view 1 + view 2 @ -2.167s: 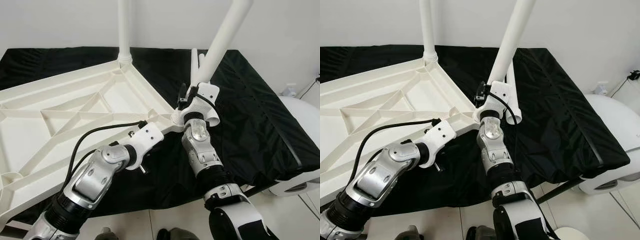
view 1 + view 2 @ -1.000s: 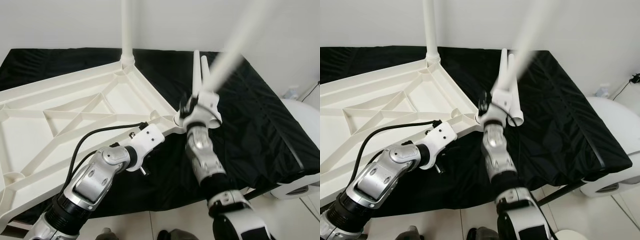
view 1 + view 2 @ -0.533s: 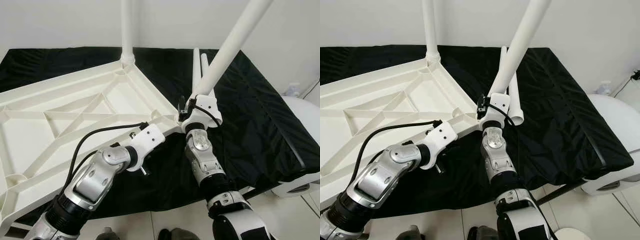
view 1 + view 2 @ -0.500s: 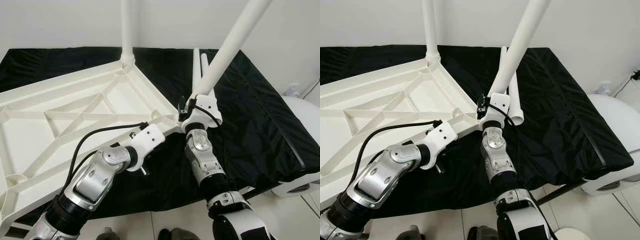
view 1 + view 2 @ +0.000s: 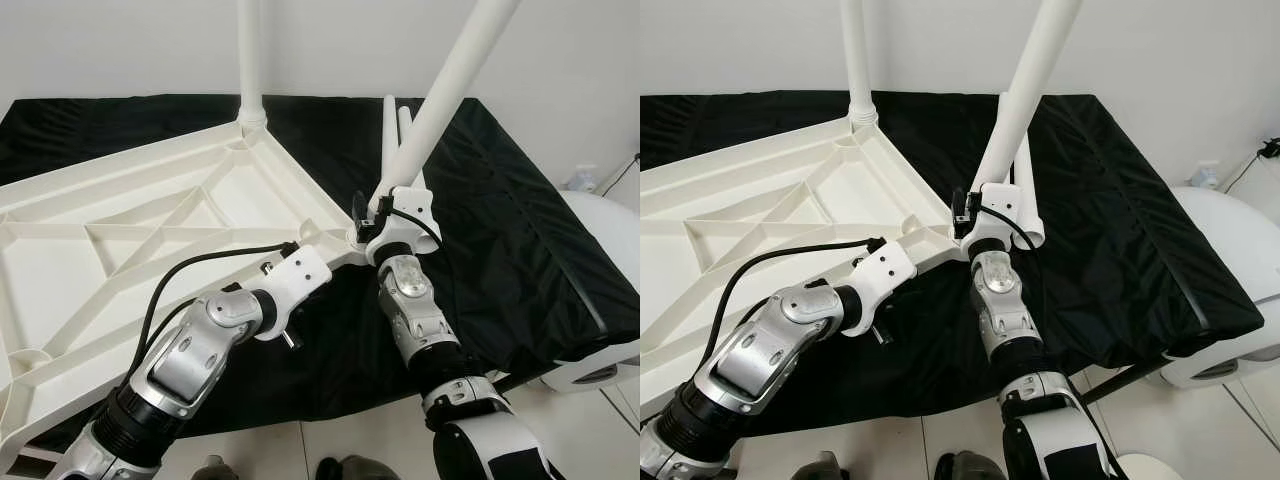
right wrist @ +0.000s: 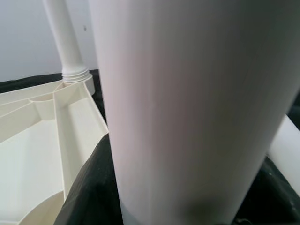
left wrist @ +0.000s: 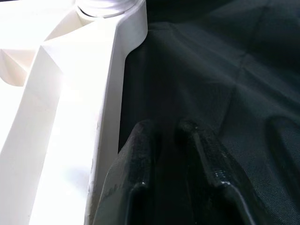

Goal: Building children table

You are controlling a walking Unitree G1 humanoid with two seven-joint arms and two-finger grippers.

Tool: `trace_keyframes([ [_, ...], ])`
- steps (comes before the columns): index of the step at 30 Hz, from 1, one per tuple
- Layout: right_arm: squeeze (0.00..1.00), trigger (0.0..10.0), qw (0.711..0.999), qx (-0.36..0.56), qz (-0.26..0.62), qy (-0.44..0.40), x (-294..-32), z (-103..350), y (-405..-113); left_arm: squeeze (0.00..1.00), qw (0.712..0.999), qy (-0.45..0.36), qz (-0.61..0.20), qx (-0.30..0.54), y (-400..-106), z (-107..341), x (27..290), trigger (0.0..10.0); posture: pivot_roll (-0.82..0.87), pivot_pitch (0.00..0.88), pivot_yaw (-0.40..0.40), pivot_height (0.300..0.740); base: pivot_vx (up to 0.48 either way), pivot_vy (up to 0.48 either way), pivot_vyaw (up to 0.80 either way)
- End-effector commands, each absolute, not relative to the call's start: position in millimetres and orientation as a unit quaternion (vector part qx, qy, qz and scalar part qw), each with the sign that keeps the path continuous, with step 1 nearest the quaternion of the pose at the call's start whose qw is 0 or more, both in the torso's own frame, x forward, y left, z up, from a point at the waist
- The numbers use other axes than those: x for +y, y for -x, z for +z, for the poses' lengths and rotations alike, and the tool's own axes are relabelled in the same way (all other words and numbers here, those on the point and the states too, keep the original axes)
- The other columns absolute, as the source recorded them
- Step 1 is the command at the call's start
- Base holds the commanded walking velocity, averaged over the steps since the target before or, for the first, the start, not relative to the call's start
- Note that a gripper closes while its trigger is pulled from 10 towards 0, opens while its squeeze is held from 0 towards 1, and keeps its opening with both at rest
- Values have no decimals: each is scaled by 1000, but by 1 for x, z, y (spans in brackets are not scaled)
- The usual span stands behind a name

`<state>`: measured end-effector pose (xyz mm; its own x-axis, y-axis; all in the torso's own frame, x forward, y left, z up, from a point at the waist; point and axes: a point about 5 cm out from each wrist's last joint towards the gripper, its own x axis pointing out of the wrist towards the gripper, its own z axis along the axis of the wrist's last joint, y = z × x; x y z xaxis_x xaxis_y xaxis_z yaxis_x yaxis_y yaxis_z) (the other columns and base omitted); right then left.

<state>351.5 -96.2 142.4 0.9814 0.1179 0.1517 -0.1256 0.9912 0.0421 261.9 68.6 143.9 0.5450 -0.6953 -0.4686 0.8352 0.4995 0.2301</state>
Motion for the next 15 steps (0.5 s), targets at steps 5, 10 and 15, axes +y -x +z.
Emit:
trace_keyframes([
  [5,0,10000,997,-22,72,-17,-114,119,-347,0,842,-219,-467,158,-262,143,64,10000,23,45,-69,740,0,0,0],
  [10,0,10000,993,-13,113,-9,-113,114,-343,0,842,-221,-467,158,-262,144,63,10000,24,42,-71,740,0,0,0],
  [15,0,10000,988,-9,156,3,-120,110,-338,0,847,-227,-455,153,-265,145,64,10000,24,41,-71,740,0,0,0],
])
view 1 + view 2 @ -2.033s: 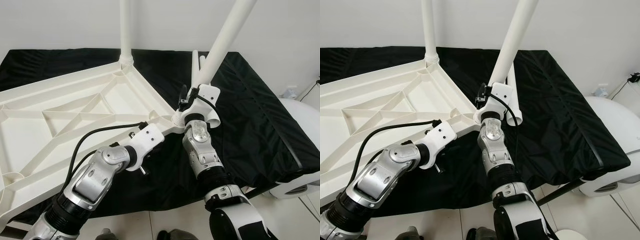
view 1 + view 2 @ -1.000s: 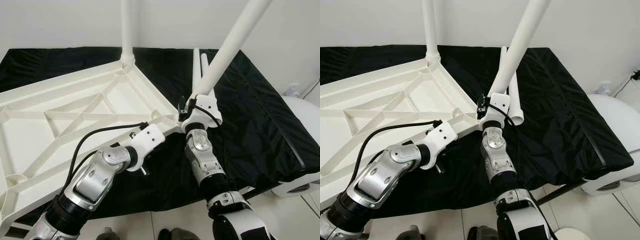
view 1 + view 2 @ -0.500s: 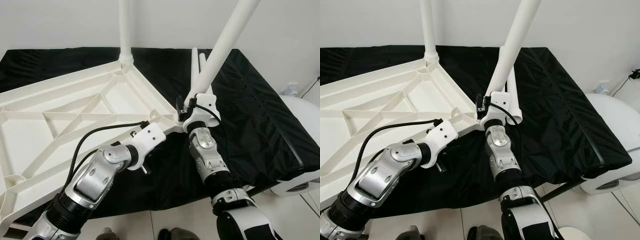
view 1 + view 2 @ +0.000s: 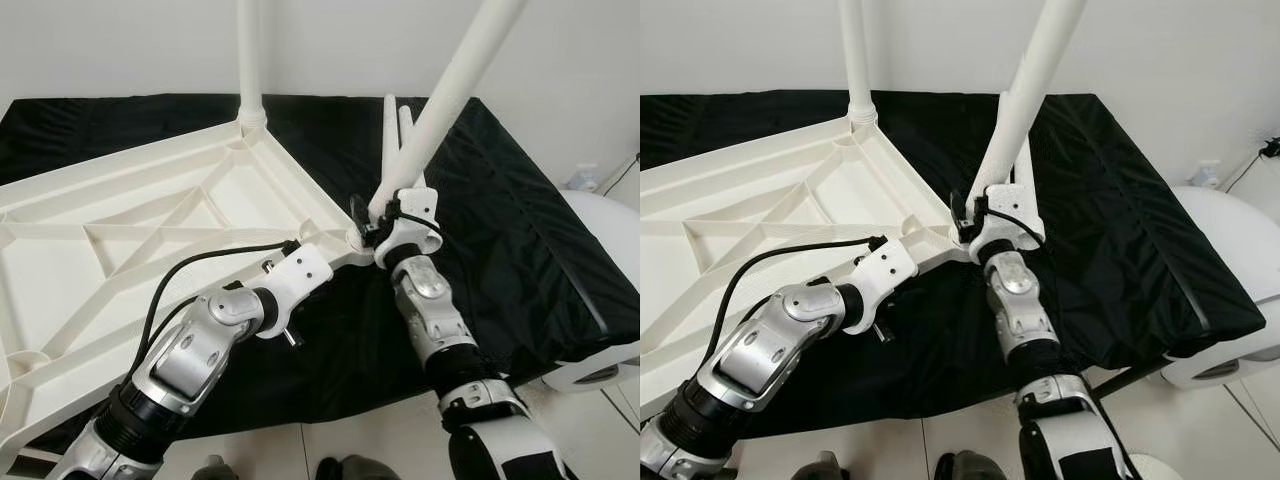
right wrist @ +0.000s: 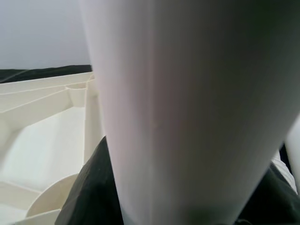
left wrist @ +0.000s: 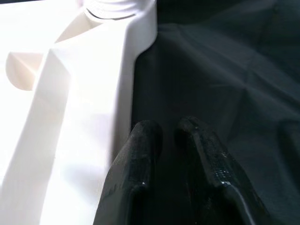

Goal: Building children table

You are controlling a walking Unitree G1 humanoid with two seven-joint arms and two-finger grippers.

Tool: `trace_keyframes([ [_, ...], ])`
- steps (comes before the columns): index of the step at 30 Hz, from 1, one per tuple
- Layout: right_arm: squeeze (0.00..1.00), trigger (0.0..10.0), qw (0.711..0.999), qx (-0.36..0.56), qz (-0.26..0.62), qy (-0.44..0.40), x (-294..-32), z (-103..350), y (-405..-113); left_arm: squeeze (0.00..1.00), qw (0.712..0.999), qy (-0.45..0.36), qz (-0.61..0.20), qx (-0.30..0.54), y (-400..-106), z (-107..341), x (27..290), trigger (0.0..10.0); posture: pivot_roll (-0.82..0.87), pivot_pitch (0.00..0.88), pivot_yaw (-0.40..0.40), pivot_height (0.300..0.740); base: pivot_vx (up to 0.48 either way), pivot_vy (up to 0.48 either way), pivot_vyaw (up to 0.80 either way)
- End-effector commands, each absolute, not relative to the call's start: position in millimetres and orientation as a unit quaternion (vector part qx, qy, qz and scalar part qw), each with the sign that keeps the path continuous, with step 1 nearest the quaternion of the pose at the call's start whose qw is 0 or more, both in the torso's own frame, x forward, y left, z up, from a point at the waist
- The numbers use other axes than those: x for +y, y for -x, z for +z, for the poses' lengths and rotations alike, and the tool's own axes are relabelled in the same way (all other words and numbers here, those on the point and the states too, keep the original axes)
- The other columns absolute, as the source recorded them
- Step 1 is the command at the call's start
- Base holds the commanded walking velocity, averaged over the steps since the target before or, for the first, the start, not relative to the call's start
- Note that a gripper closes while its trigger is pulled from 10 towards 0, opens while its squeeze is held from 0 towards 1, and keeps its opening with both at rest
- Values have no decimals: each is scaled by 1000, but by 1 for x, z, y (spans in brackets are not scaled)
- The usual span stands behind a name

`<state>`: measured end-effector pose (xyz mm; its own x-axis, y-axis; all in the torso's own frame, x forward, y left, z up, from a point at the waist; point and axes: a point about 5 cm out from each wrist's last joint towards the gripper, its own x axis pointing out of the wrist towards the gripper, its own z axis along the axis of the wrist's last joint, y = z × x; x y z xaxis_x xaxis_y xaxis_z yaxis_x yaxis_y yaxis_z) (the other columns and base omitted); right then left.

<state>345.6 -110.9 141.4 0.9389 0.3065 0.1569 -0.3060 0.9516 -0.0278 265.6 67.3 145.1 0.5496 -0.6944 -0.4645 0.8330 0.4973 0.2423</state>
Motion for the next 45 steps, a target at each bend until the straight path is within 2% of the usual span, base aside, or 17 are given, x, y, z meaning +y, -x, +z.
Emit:
trace_keyframes([
  [1,0,10000,987,-8,163,3,-123,110,-337,0,855,-229,-442,148,-269,146,65,10000,22,38,-71,740,0,0,0],
  [5,0,10000,984,-6,176,7,-129,110,-337,0,876,-219,-410,131,-282,155,64,10000,19,34,-72,740,0,0,0],
  [8,0,10000,984,-5,179,6,-129,110,-337,0,880,-213,-406,124,-286,159,62,10000,17,31,-72,740,0,0,0],
  [9,0,10000,983,-5,182,9,-129,110,-336,1000,881,-210,-407,121,-287,160,61,10000,15,30,-70,740,0,0,0],
  [16,0,10000,980,-6,200,8,-126,109,-333,1000,872,-233,-417,107,-293,163,50,10000,12,24,-65,740,0,0,0],
  [17,0,10000,980,-5,200,8,-126,109,-332,0,868,-238,-421,109,-292,162,48,10000,10,22,-62,740,0,0,0],
  [26,0,10000,980,-2,200,4,-127,107,-330,0,847,-246,-446,156,-289,136,39,10000,9,20,-55,740,0,0,0],
  [35,0,10000,981,-5,194,0,-128,108,-330,0,856,-241,-411,202,-300,113,45,10000,10,25,-52,740,0,0,0],
  [36,0,10000,981,-6,193,0,-128,108,-329,0,859,-236,-407,204,-301,112,46,6588,10,25,-52,740,0,0,0],
  [37,0,10000,981,-6,193,0,-128,108,-329,0,859,-236,-407,204,-301,112,46,6588,10,25,-52,740,0,0,0],
  [38,0,10000,981,-6,194,-1,-128,109,-329,0,859,-231,-411,200,-301,114,47,0,9,25,-50,740,0,0,0],
  [45,0,10000,978,-11,209,-2,-129,111,-328,0,847,-232,-441,185,-298,119,50,0,11,24,-46,740,0,0,0],
])
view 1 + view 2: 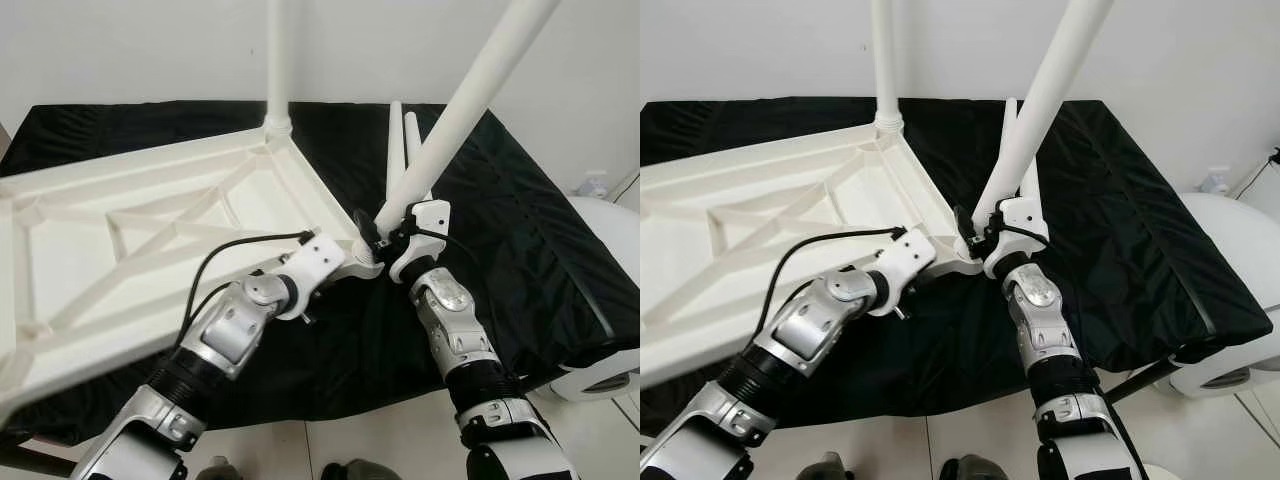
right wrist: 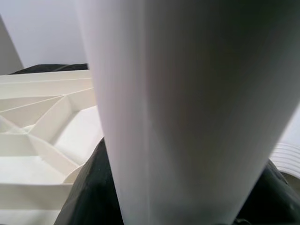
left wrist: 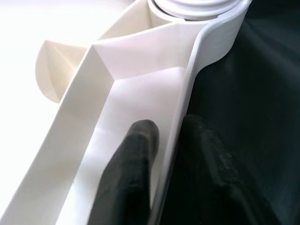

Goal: Building children table

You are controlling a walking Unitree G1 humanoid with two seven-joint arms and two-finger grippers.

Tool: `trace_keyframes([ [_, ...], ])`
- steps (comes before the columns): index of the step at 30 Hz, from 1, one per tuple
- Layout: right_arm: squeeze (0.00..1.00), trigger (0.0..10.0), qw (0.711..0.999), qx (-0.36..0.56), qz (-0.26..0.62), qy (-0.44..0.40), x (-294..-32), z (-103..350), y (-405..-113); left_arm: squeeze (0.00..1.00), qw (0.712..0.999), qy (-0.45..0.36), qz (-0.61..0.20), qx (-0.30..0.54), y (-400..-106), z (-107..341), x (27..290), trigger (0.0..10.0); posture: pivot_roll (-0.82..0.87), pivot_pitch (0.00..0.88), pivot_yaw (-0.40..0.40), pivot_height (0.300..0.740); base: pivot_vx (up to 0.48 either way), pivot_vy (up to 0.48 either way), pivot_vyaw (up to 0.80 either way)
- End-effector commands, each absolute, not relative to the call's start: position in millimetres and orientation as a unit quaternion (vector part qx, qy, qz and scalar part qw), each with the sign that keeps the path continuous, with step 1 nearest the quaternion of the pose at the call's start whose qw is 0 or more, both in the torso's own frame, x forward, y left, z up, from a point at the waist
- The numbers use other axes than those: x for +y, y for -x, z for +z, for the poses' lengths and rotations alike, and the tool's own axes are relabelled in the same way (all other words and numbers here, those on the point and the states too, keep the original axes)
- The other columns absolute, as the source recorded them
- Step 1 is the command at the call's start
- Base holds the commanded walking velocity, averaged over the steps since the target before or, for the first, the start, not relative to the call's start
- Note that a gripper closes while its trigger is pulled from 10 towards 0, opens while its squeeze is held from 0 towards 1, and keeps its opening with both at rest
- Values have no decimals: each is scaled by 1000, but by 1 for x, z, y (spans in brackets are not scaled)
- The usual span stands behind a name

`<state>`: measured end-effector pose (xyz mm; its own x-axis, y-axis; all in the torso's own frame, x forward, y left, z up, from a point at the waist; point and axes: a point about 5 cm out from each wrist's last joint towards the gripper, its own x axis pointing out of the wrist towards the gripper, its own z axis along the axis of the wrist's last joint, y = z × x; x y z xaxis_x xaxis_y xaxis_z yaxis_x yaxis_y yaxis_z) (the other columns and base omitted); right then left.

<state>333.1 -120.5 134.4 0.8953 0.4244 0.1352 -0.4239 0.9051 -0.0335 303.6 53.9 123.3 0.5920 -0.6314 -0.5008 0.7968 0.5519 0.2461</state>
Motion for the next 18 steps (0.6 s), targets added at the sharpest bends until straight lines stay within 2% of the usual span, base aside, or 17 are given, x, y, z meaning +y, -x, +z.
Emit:
trace_keyframes([
  [1,0,10000,977,-13,213,-2,-129,112,-328,0,845,-233,-445,185,-297,119,50,0,11,24,-46,740,0,0,0],
  [3,0,10000,975,-17,220,1,-129,114,-329,0,843,-233,-448,184,-297,118,51,0,11,24,-45,740,0,0,0],
  [4,0,10000,973,-22,229,8,-130,118,-331,0,841,-238,-447,188,-297,117,52,8706,12,25,-47,740,0,0,0],
  [5,0,10000,973,-22,231,10,-131,120,-332,0,841,-242,-445,191,-298,117,53,10000,13,24,-48,740,0,0,0],
  [18,0,10000,957,-33,287,9,-131,140,-340,0,836,-248,-454,185,-293,118,56,10000,23,26,-62,740,0,0,0],
])
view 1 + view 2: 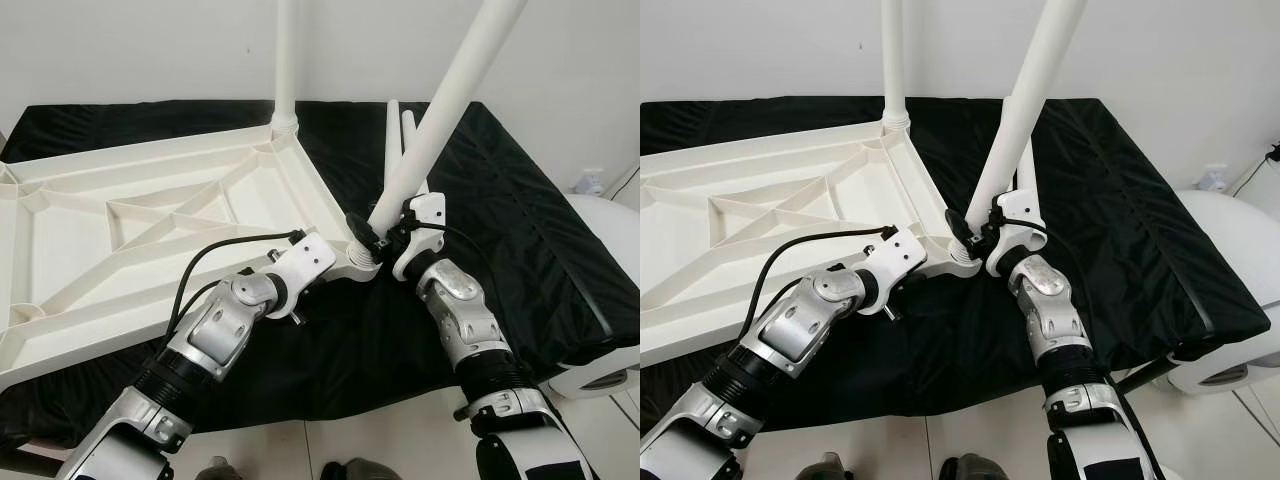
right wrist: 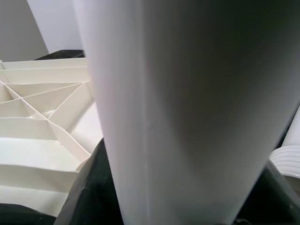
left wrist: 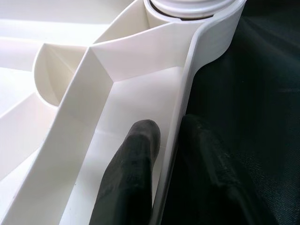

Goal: Building children table

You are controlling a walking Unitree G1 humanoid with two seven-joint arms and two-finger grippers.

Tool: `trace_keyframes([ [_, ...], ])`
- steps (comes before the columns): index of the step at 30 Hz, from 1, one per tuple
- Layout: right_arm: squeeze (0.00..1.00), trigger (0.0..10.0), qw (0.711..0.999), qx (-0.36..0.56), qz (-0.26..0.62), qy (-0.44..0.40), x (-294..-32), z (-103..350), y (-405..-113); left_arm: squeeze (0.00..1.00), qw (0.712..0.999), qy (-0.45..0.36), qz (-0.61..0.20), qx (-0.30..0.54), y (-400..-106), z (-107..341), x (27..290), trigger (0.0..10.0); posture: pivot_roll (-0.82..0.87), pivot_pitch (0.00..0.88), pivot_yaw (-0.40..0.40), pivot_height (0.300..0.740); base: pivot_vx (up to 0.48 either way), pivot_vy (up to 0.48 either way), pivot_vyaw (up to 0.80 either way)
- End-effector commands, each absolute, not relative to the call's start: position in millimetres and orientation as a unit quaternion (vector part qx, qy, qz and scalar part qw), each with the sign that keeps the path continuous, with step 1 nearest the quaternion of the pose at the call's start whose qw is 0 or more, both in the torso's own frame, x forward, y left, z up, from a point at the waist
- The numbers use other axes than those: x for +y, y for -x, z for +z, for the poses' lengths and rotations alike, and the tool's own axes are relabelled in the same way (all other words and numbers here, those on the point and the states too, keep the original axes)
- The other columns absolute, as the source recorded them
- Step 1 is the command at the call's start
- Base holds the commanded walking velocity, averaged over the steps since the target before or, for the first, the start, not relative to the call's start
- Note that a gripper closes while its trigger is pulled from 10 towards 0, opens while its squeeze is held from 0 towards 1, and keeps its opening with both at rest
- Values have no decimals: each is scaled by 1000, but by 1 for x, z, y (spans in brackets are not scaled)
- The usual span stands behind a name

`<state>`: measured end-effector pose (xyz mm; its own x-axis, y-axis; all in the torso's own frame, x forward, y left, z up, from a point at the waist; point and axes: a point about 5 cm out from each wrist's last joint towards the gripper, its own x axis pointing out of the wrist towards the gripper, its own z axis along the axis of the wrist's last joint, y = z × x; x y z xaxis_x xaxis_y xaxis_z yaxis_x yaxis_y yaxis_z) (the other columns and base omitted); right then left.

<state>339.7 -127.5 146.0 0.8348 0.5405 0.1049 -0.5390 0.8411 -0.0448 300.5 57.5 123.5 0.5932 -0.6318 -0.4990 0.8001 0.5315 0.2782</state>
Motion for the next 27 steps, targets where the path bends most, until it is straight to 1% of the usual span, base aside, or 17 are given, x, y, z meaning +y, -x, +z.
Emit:
trace_keyframes([
  [1,0,10000,955,-32,294,13,-132,142,-341,0,835,-248,-455,183,-292,119,57,10000,24,26,-63,740,0,0,0],
  [11,0,10000,943,-6,331,43,-140,143,-339,0,830,-245,-467,180,-283,120,64,10000,20,24,-64,740,0,0,0],
  [18,0,10000,945,29,322,55,-148,140,-345,0,826,-249,-473,180,-278,120,69,10000,17,22,-70,740,0,0,0],
  [25,0,10000,939,19,334,83,-146,140,-343,0,824,-250,-476,178,-277,120,70,10000,18,20,-73,740,0,0,0],
  [27,0,10000,937,4,337,93,-144,142,-342,0,824,-250,-476,177,-276,121,70,10000,21,17,-77,740,0,0,0],
])
